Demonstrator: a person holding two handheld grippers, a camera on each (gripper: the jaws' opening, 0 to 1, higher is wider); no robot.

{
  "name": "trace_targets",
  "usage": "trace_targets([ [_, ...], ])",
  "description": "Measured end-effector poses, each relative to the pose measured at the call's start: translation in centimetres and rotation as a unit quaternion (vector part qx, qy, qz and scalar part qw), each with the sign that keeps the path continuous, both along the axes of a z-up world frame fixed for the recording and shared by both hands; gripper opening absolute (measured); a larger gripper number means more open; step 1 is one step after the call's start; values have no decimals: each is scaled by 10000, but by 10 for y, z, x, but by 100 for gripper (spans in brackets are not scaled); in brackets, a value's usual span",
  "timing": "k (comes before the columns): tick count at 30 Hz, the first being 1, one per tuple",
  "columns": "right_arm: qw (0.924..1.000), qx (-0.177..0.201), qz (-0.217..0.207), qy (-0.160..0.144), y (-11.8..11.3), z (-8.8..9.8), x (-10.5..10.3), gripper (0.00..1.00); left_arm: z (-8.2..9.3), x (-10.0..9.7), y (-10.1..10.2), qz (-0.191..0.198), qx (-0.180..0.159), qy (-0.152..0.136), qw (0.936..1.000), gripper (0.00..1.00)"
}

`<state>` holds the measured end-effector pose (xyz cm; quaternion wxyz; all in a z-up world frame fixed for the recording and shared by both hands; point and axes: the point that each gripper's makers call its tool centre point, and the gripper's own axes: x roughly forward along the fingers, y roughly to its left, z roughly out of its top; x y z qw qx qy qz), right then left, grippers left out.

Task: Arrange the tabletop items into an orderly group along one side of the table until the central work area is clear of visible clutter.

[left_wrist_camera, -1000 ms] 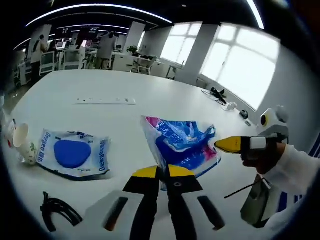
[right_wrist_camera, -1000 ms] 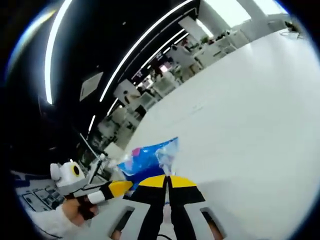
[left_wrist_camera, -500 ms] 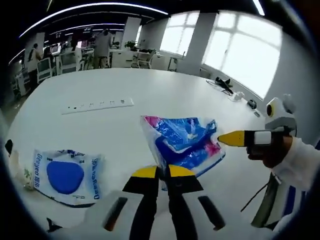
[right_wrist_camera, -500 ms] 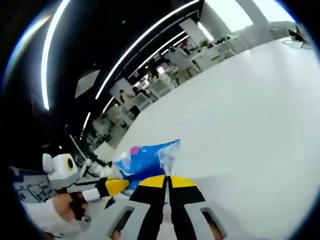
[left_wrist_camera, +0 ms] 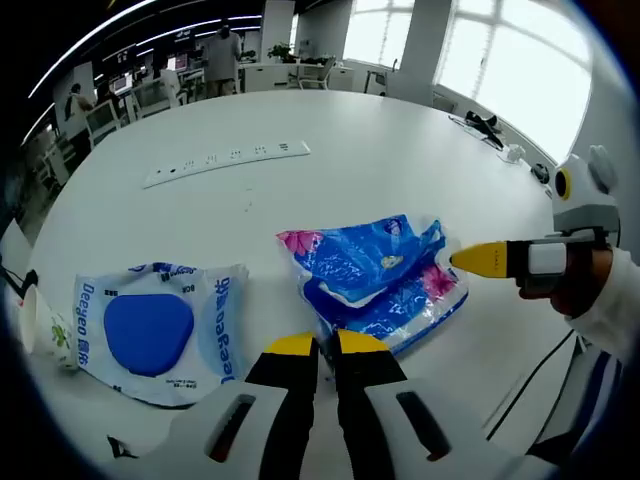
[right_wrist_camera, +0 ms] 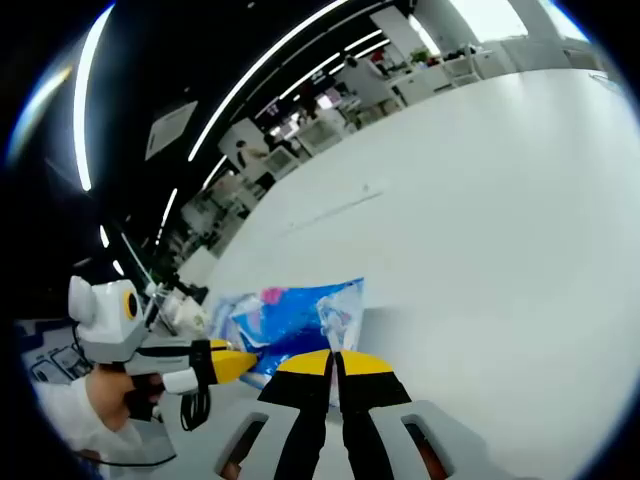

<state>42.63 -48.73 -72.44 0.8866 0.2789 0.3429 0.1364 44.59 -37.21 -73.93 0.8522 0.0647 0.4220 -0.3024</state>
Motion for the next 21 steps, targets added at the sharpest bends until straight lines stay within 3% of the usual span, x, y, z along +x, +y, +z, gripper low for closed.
trace_targets([
  [12,9996,-209,13,198,3,-29,-2,0,-29,1,4,121,69,314,9994,3],
  [21,9996,-41,-251,91,3,-32,1,0,-28,5,3,233,-76,308,9992,2],
])
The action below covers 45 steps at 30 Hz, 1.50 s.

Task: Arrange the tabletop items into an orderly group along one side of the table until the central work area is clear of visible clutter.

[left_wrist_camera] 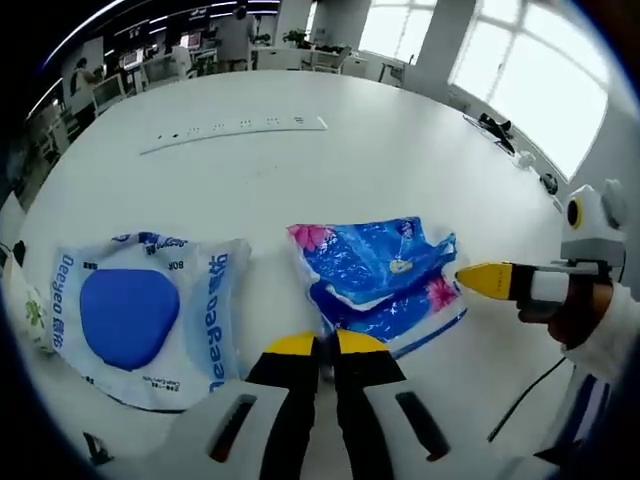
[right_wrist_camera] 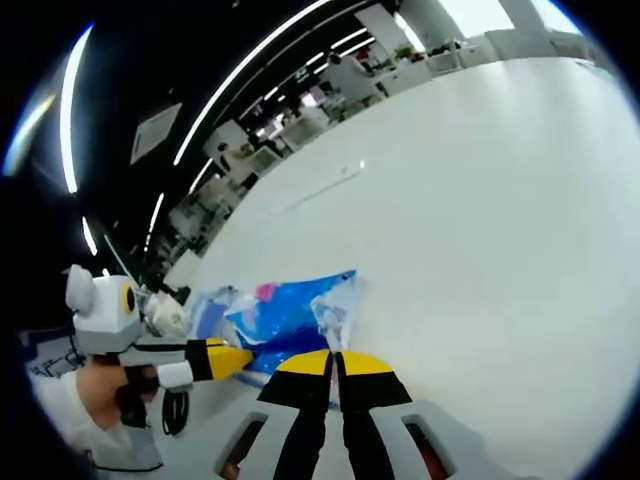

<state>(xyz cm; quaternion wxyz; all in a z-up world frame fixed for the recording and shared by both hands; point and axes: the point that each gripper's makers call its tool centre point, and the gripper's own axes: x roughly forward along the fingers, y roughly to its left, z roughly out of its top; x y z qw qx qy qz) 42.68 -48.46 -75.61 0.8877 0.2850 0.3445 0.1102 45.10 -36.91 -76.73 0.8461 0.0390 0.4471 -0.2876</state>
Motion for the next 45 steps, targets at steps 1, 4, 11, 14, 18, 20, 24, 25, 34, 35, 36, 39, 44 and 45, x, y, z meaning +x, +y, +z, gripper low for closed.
trace_targets([
  [1,10000,-33,6,1,0,0,0,0,0,0,0,-9,8,-9,10000,2],
  [4,10000,-86,28,25,1,-2,0,0,0,0,0,-6,3,-32,10000,2],
  [11,9986,-417,295,-161,3,4,0,8,7,4,4,179,8,-173,9997,28],
  [14,9981,-459,288,-282,3,10,-1,19,13,3,4,136,-7,-270,9995,33],
  [18,9972,-552,264,-427,2,20,-7,33,29,0,3,65,-77,-484,9988,42],
  [20,9969,-541,227,-520,3,28,-11,37,37,-2,3,33,-126,-564,9983,45],
  [24,9959,-600,188,-656,6,44,-25,46,54,-9,4,-58,-262,-767,9967,48],
  [25,9958,-601,176,-668,6,45,-27,48,58,-11,6,-98,-266,-852,9960,49],
  [34,9940,-685,-162,-842,10,75,-67,55,82,-31,38,-156,-453,-1118,9926,66],
  [35,9934,-705,-179,-887,12,81,-73,55,85,-33,42,-136,-479,-1137,9923,66],
  [36,9930,-711,-199,-922,13,84,-76,56,88,-36,50,-93,-524,-1176,9916,67],
  [39,9917,-750,-307,-997,17,93,-87,57,92,-46,70,-34,-556,-1178,9915,67],
  [44,9912,-744,-443,-1002,33,101,-106,57,97,-64,109,33,-540,-1189,9914,66],
  [45,9911,-747,-455,-1004,36,102,-108,57,98,-67,120,62,-547,-1199,9913,66],
])
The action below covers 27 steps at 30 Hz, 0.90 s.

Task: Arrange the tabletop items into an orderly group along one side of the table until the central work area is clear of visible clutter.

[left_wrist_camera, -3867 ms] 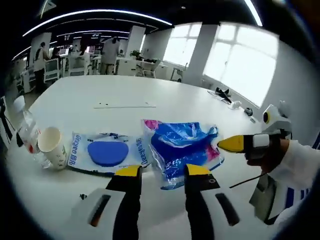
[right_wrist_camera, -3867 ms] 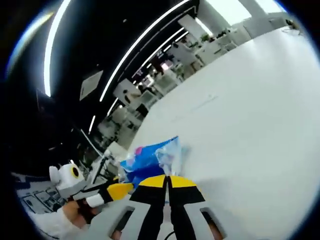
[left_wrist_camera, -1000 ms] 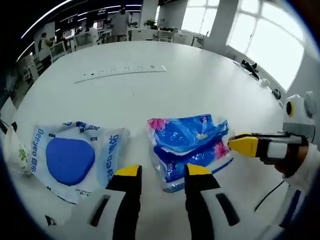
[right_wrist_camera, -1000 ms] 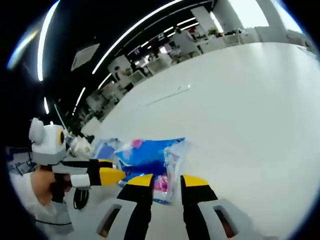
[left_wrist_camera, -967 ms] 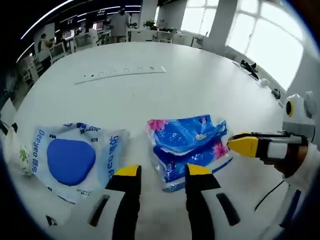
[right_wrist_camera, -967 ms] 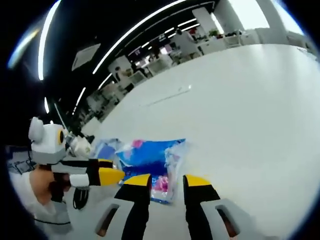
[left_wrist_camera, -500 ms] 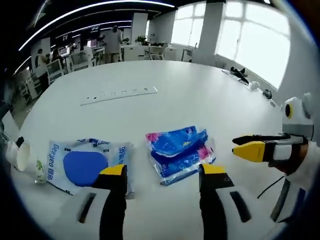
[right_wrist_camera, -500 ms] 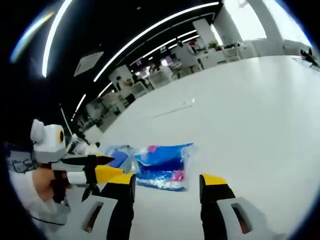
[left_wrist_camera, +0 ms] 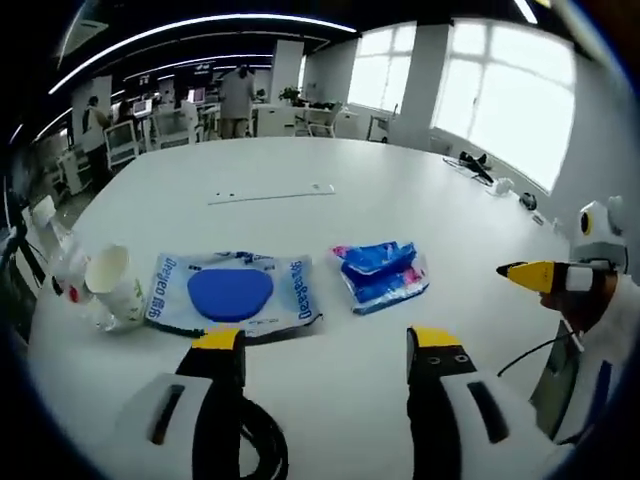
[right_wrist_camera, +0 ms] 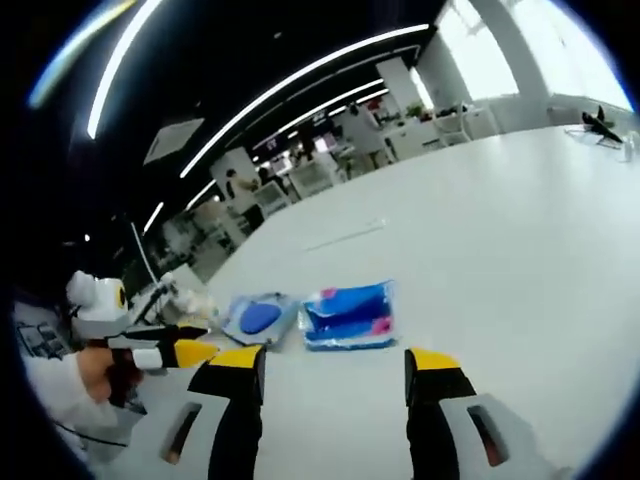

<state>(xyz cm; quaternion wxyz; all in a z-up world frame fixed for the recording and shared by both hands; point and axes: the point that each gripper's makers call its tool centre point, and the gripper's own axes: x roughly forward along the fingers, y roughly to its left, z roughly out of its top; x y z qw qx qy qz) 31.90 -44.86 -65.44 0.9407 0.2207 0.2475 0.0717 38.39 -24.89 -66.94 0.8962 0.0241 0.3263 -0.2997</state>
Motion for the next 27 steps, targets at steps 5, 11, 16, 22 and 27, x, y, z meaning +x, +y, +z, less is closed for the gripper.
trace_targets([
  [5,9999,53,-130,-67,19,5,-12,57,2,-5,38,172,-49,2,9998,65],
  [11,9995,52,-279,-147,25,15,-18,57,9,0,73,342,-154,-9,9993,66],
  [16,9995,-9,-281,-141,25,19,-16,56,21,12,89,415,-193,-196,9988,66],
  [22,9996,-26,-267,-21,22,17,-17,54,16,20,93,655,-403,-89,9970,64],
  [27,9996,-5,-291,8,21,16,-16,53,11,19,98,748,-445,-55,9962,63],
])
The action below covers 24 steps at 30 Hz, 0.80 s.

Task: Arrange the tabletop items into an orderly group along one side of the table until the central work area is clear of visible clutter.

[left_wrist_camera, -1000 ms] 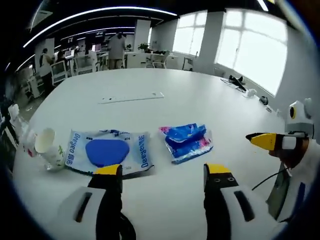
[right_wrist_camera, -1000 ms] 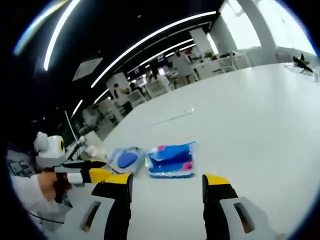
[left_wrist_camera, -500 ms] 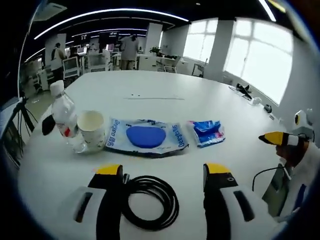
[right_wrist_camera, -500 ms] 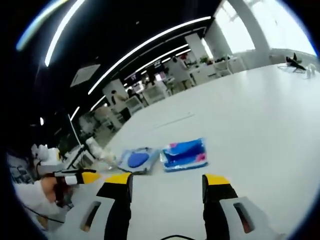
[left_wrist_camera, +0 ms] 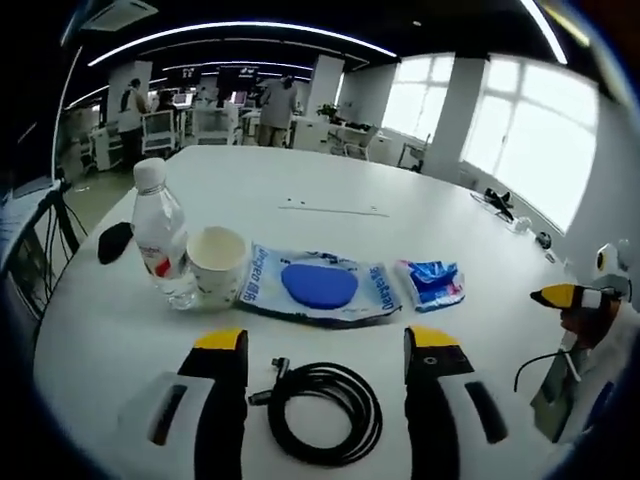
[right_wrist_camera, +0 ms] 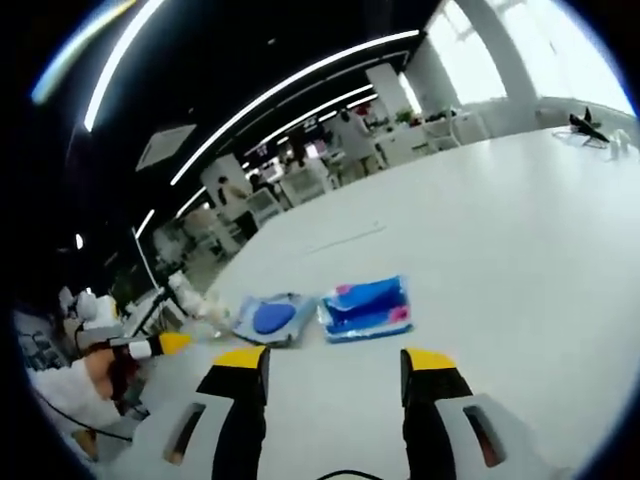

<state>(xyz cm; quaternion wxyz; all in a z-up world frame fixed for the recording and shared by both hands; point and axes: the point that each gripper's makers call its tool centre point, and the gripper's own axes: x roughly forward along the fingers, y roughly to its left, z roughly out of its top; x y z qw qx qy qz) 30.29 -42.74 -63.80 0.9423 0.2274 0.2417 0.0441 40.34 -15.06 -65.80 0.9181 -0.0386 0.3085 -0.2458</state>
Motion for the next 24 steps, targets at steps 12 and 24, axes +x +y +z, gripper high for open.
trace_targets([
  [12,9989,-99,278,364,6,-23,-16,51,-15,6,34,436,1,172,9989,59],
  [24,9989,3,290,366,-1,-23,-3,49,-21,19,34,660,-46,296,9974,55],
])
